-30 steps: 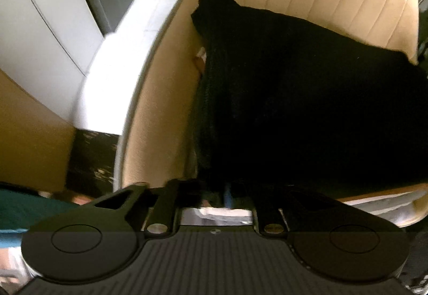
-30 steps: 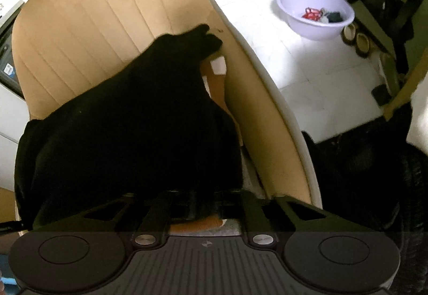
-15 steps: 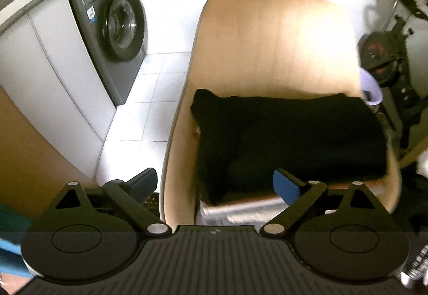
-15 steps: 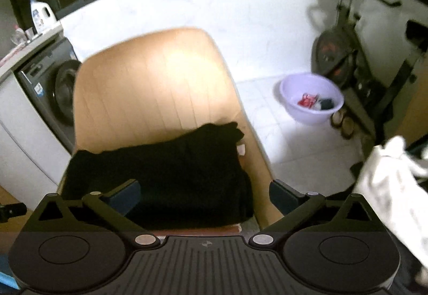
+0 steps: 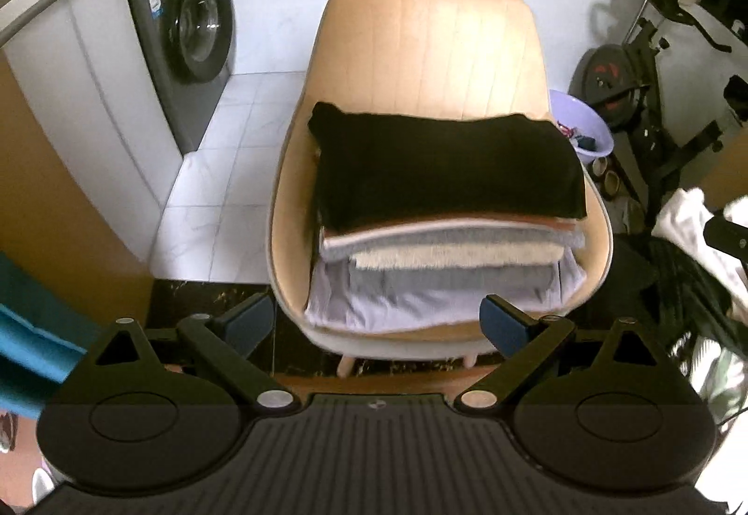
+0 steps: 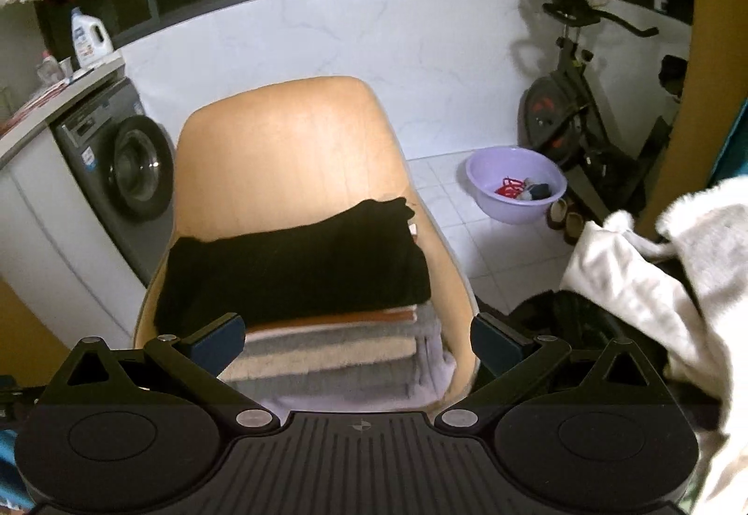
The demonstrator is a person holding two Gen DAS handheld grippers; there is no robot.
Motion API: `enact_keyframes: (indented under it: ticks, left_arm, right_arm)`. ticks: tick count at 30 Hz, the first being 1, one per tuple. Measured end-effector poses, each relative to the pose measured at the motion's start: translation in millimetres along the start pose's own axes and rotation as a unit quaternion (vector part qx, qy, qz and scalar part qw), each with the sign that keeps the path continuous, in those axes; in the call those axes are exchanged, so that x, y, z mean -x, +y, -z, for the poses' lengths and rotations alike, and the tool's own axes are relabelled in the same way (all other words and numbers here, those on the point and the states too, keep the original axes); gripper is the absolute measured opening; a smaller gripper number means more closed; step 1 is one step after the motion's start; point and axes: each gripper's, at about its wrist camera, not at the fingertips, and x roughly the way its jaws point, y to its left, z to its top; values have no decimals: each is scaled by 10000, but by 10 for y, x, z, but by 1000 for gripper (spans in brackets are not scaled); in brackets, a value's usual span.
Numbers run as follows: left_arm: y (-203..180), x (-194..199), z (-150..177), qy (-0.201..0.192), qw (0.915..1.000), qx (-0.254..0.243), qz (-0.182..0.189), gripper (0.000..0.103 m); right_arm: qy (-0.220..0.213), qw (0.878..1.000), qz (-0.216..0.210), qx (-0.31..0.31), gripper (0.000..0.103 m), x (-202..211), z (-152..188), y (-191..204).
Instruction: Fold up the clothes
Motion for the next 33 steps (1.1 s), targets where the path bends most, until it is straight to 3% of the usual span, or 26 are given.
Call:
enact_keyframes:
  ticks: [14, 33]
  left_arm:
    - [-348, 483, 615, 55, 10000, 21, -65, 97]
    - [-945, 566, 912, 78, 9985, 102, -541, 97]
  right_arm:
    - [166, 9997, 34, 195, 102, 608, 577, -91]
    - [377, 9987, -238, 253, 102, 705, 656, -569]
